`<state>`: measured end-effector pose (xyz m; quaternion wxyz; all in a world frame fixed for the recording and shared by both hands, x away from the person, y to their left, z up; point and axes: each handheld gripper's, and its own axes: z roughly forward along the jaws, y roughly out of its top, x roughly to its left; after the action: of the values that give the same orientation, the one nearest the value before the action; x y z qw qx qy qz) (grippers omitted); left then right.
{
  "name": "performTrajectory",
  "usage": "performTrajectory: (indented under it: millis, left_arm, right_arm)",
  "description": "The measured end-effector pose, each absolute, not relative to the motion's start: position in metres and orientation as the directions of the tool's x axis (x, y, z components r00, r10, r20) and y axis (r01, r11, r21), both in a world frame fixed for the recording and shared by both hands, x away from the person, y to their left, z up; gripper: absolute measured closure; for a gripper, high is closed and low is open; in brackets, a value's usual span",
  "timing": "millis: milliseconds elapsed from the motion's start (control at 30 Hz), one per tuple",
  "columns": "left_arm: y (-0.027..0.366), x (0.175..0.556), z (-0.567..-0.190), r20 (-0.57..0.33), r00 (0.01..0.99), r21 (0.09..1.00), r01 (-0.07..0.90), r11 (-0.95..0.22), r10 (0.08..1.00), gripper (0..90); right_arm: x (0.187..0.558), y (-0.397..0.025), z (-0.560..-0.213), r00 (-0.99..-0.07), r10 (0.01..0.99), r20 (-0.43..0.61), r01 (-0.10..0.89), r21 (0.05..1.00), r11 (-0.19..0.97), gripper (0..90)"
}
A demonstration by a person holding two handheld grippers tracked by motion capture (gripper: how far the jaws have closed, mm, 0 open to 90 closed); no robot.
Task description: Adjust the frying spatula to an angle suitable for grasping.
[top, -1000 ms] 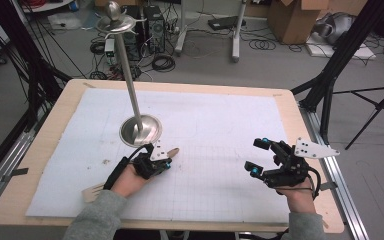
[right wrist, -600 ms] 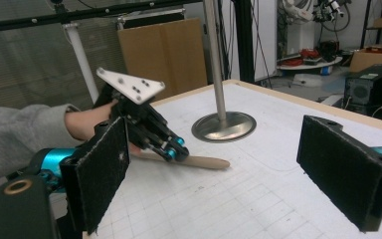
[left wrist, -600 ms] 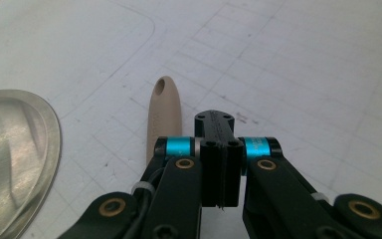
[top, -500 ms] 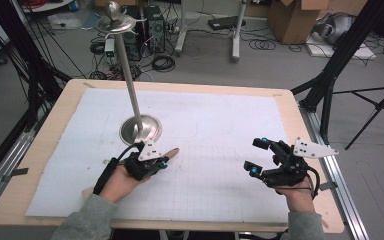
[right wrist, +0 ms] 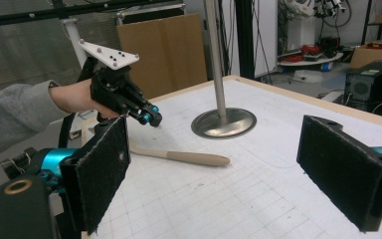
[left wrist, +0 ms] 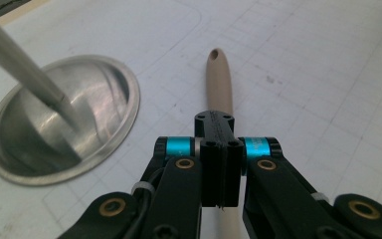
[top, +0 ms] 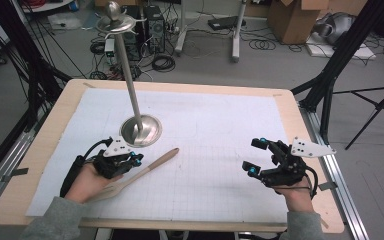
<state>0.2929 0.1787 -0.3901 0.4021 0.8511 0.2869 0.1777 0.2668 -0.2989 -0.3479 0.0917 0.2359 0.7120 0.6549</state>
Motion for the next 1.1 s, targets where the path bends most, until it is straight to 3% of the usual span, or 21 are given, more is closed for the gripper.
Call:
performTrajectory:
  millis: [200, 733, 1100]
  left_arm:
    - [0.188, 0.292, -0.4, 0.058, 0.784, 0.765, 0.363, -0.532, 0.618, 89.7]
    - [0.162, 0.3, -0.419, 0.072, 0.812, 0.688, 0.38, -0.618, 0.58, 89.7]
    - [0.157, 0.297, -0.419, 0.076, 0.816, 0.686, 0.374, -0.624, 0.573, 89.7]
  right_arm:
    - [0.268, -0.298, -0.349, -0.872, 0.456, 0.177, 0.217, 0.975, 0.038, 12.4]
    - [0.267, -0.3, -0.349, -0.871, 0.456, 0.183, 0.221, 0.975, 0.029, 12.4]
    - [0.267, -0.299, -0.349, -0.872, 0.455, 0.179, 0.22, 0.975, 0.037, 12.4]
